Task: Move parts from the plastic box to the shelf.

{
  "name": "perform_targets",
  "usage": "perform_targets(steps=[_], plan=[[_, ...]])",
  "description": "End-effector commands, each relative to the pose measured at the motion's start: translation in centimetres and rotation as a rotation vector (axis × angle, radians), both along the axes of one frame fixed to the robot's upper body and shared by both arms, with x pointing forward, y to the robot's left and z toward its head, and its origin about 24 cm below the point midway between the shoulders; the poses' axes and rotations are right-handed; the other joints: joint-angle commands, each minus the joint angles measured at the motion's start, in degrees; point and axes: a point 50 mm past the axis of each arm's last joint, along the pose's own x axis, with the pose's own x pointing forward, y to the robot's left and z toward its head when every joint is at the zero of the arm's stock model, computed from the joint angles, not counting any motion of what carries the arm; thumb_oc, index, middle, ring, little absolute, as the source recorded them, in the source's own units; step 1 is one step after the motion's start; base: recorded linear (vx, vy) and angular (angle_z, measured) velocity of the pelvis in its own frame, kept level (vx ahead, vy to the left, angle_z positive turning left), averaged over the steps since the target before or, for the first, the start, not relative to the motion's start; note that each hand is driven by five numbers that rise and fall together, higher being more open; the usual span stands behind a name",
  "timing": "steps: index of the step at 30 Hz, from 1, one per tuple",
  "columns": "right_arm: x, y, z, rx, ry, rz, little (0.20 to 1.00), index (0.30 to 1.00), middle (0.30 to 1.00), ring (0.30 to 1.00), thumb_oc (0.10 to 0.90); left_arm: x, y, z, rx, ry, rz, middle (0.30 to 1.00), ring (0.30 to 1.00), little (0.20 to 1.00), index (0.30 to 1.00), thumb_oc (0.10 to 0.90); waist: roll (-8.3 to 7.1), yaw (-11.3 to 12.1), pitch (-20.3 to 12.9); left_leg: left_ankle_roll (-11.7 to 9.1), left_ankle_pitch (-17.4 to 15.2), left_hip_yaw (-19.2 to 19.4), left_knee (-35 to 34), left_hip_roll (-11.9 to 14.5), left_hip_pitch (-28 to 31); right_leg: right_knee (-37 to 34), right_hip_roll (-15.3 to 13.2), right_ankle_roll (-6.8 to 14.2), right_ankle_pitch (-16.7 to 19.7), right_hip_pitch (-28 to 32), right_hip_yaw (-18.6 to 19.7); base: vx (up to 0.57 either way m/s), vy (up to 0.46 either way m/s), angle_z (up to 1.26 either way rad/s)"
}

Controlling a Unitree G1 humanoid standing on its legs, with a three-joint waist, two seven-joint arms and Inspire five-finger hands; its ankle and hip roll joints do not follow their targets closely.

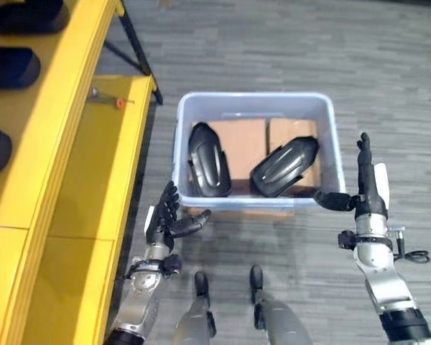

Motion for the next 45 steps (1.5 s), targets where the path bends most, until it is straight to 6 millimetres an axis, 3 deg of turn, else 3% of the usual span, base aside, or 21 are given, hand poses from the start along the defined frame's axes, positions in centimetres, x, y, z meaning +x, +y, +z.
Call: perform_targets(steps=[1, 11, 26, 30, 36, 45], plan=[[1.4, 0.7, 4.2, 0.008, -0.226, -0.043, 1.000, 1.000, 1.000, 1.000, 0.900, 0.0, 0.9, 4.1, 0.057, -0.214, 0.011, 1.000, 1.000, 1.000, 1.000, 0.900, -5.11, 1.08, -3.00, -1.77, -2.88, -1.24, 4.33, 3.08, -1.34, -6.03, -11.88, 8.64, 6.54, 4.45, -0.38, -0.05, -0.016, 0.09], [4.7, 3.1, 7.4, 0.009, -0.315, -0.064, 1.000, 1.000, 1.000, 1.000, 0.900, 0.9, -0.5, 5.0, 0.035, -0.248, -0.001, 1.000, 1.000, 1.000, 1.000, 0.900, -4.97, 2.88, 1.37, -2.22, -1.56, -1.55, 3.90, 3.32, -5.01, -6.18, -11.90, 8.95, 8.25, 0.71, -1.46, -0.03, -0.008, 0.04], [7.4, 2.5, 11.7, 0.067, -0.412, -0.191, 1.000, 1.000, 1.000, 1.000, 0.900, 2.2, -1.9, 6.1, 0.011, -0.293, 0.003, 1.000, 1.000, 1.000, 1.000, 0.900, -3.97, 4.84, 5.40, -2.13, -1.04, -3.52, 4.52, 1.67, -10.49, -6.15, -13.28, 9.23, 9.69, -2.13, -3.17, 0.00, 0.012, 0.07], [8.2, 2.3, 9.7, 0.124, -0.329, -0.237, 1.000, 1.000, 1.000, 1.000, 0.900, 2.9, -2.4, 6.6, 0.003, -0.310, 0.020, 1.000, 1.000, 1.000, 1.000, 0.900, -3.23, 5.23, 7.26, -1.81, -1.61, -4.43, 6.01, 0.77, -13.49, -6.16, -13.96, 9.32, 10.15, -3.00, -4.21, 0.04, 0.030, 0.17], [8.6, 2.3, 8.4, 0.179, -0.291, -0.268, 1.000, 1.000, 1.000, 1.000, 0.900, 3.3, -2.8, 7.0, -0.001, -0.320, 0.033, 1.000, 1.000, 1.000, 1.000, 0.900, -2.43, 4.91, 8.59, -1.41, -2.37, -3.91, 6.81, 0.15, -14.71, -6.13, -14.27, 9.47, 10.67, -4.23, -3.70, 0.01, 0.025, 0.01], [8.7, 2.1, 5.5, 0.190, -0.191, -0.318, 1.000, 1.000, 1.000, 1.000, 0.900, 3.6, -3.0, 7.2, 0.004, -0.328, 0.036, 1.000, 1.000, 1.000, 1.000, 0.900, -1.20, 4.57, 9.19, -1.23, -2.54, -3.86, 7.02, -0.43, -15.76, -6.15, -14.68, 9.62, 10.74, -5.19, -3.62, 0.00, 0.007, -0.02]])
